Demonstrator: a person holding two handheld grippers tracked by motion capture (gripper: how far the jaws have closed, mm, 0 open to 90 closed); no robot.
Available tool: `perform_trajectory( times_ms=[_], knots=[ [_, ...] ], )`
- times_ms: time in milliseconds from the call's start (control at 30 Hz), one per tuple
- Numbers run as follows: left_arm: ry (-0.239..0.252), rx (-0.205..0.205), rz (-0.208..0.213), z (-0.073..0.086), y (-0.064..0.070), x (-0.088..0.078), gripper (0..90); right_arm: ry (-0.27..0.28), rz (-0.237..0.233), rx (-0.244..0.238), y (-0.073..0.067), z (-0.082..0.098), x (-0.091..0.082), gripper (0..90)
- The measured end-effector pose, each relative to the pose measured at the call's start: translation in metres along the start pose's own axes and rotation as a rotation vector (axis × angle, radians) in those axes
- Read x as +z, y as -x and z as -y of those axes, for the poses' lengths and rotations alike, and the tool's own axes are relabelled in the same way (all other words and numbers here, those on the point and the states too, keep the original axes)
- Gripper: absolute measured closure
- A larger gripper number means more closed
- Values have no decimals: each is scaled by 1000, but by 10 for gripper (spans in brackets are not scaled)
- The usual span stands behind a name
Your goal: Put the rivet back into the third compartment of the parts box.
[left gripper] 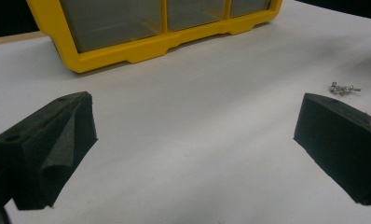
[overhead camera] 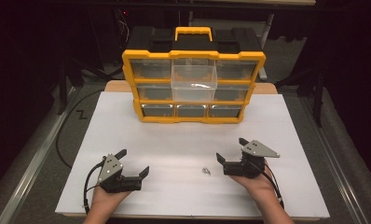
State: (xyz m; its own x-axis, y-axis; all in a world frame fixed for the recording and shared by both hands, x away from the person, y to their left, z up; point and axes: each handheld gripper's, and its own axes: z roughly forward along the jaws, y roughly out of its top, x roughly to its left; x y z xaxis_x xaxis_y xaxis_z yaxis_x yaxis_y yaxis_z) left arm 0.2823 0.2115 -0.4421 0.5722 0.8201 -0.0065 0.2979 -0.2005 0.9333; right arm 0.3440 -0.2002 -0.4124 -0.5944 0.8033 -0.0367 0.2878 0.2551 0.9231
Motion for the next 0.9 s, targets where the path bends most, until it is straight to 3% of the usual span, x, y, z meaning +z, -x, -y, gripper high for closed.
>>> perform_trajectory(
  times_ms=[233,500,767,900],
  knots=[
    [24,3,-7,0,0,0,3,-14,-2,14,-1,-4,5,14],
    [23,-2,-7,1,0,0,3,-29,-44,7,-9,0,2,16],
    [28,-7,-9,1,-1,-2,3,-104,-55,19,-11,10,0,35],
    [36,-3,-5,1,-1,-3,3,-156,-83,6,-11,15,0,35]
  ],
)
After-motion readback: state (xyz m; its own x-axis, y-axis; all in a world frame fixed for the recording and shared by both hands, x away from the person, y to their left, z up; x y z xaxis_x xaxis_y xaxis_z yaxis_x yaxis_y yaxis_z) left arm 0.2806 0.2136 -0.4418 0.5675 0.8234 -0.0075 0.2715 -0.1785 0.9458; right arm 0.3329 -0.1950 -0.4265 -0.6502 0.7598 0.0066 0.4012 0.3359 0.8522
